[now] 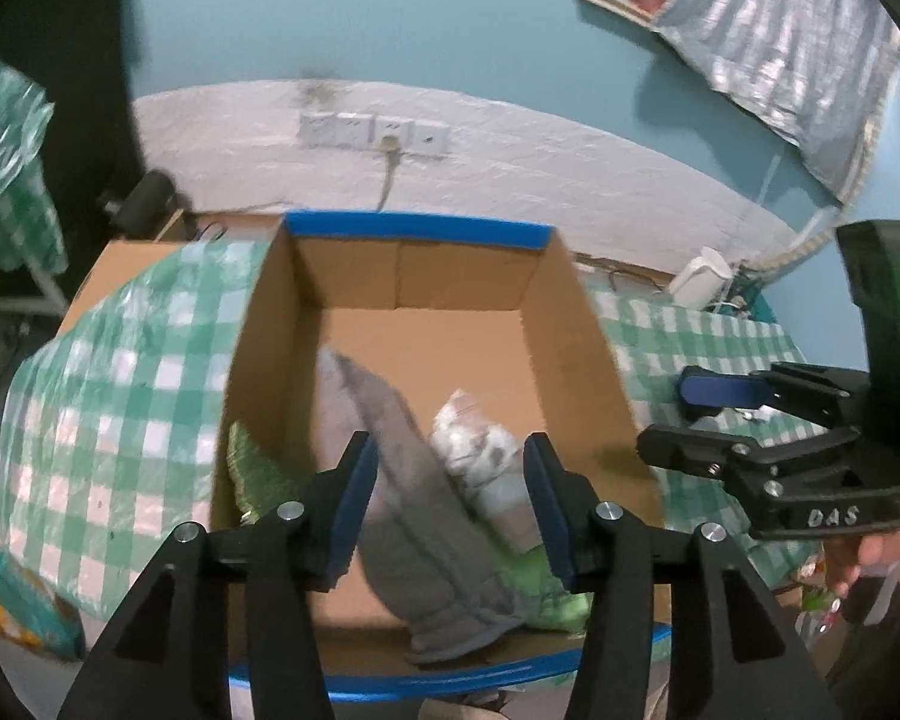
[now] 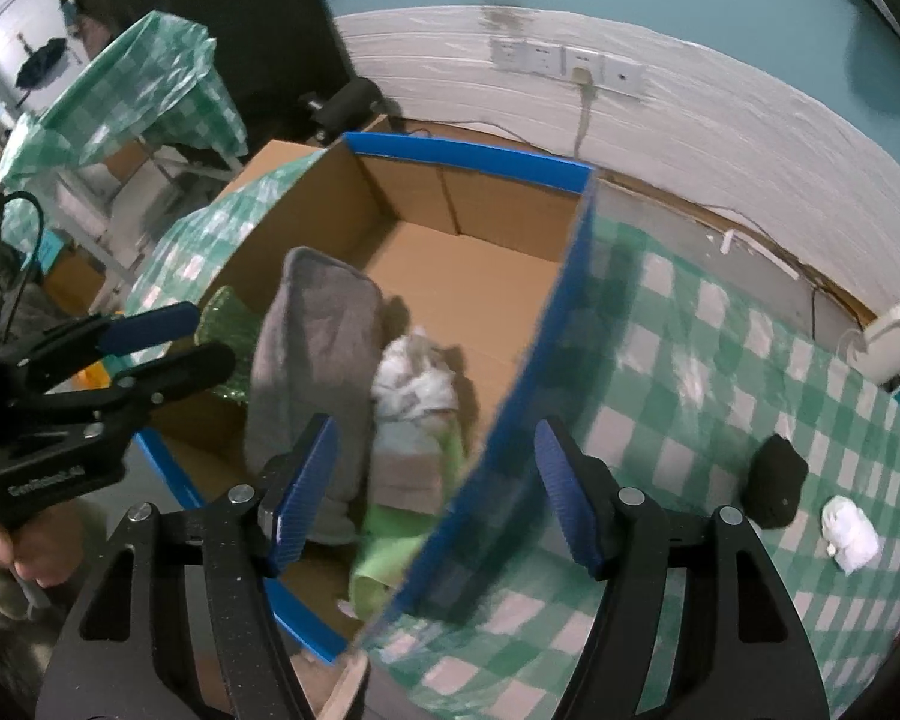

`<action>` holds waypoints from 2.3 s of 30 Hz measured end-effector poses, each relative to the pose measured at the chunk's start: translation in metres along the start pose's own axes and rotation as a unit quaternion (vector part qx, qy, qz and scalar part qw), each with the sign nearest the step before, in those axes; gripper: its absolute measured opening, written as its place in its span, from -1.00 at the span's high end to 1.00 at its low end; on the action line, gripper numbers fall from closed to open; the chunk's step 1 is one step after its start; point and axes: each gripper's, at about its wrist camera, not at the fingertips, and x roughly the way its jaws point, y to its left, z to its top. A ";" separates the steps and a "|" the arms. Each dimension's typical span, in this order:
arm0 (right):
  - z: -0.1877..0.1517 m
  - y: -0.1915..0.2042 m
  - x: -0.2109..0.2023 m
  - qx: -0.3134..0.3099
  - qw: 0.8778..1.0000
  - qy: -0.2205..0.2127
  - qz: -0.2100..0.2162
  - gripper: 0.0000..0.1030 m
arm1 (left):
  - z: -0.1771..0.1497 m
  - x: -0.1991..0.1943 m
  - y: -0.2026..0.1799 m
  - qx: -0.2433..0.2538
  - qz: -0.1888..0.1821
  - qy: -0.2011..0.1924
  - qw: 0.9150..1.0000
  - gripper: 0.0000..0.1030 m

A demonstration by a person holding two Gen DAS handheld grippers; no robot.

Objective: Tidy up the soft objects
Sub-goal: 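Open both tools to drop the scrubber and plastic bag into the box, then move both tools back over the table toward the remaining items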

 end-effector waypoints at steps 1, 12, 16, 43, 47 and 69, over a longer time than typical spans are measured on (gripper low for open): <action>-0.001 -0.004 -0.002 0.004 1.000 -0.001 -0.001 -0.35 | 0.001 -0.001 -0.005 0.010 -0.005 -0.004 1.000 0.00; -0.012 -0.034 -0.026 0.030 0.999 -0.024 -0.010 -0.42 | 0.005 0.004 -0.037 0.062 -0.051 -0.005 0.997 0.00; -0.018 -0.045 -0.033 0.036 0.999 -0.028 -0.014 -0.43 | 0.006 0.006 -0.044 0.064 -0.094 0.009 0.993 -0.01; -0.091 -0.140 -0.081 0.091 0.994 -0.035 -0.050 -0.43 | 0.004 0.025 -0.160 0.166 -0.031 0.017 0.985 -0.11; -0.109 -0.154 -0.081 0.094 0.994 -0.020 -0.050 -0.43 | 0.001 0.036 -0.178 0.172 -0.039 0.036 0.984 -0.11; -0.196 -0.205 -0.064 0.061 0.997 0.034 -0.040 -0.43 | -0.044 0.103 -0.243 0.229 -0.016 0.122 0.966 -0.11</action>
